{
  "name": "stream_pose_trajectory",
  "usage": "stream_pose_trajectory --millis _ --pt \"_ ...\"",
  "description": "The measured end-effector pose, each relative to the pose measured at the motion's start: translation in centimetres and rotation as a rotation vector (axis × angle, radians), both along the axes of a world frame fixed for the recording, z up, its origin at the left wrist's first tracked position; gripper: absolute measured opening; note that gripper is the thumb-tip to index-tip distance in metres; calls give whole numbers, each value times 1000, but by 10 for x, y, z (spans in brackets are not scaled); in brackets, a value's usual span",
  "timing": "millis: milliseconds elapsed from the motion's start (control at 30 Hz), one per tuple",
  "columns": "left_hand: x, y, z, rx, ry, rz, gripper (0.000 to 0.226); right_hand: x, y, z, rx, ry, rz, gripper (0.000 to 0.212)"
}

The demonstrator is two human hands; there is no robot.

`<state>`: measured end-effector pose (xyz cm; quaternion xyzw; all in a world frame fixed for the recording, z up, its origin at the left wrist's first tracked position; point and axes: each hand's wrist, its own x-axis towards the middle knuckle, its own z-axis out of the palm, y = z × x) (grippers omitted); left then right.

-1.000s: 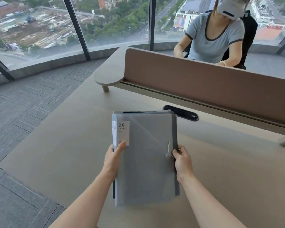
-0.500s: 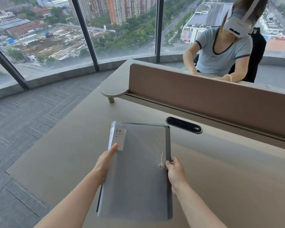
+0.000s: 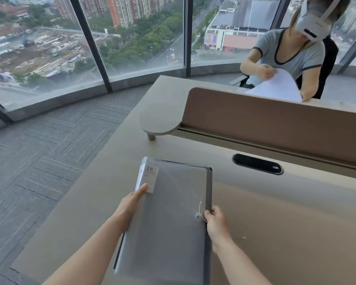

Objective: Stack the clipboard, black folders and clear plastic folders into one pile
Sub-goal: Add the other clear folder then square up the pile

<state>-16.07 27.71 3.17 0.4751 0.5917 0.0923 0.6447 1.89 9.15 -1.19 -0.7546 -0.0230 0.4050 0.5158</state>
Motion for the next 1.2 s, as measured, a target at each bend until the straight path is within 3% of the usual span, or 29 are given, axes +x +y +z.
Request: stream_pose_trajectory --millis 500,733,1200 --pt "-57 139 -6 6 23 -8 50 -59 131 0 -151 -53 132 22" --pt "-60 179 -24 -42 48 -46 62 -55 168 -12 -204 -55 170 26" --pt "-53 217 -38 -99 96 -50 57 -52 207 -31 -369 -175 304 34"
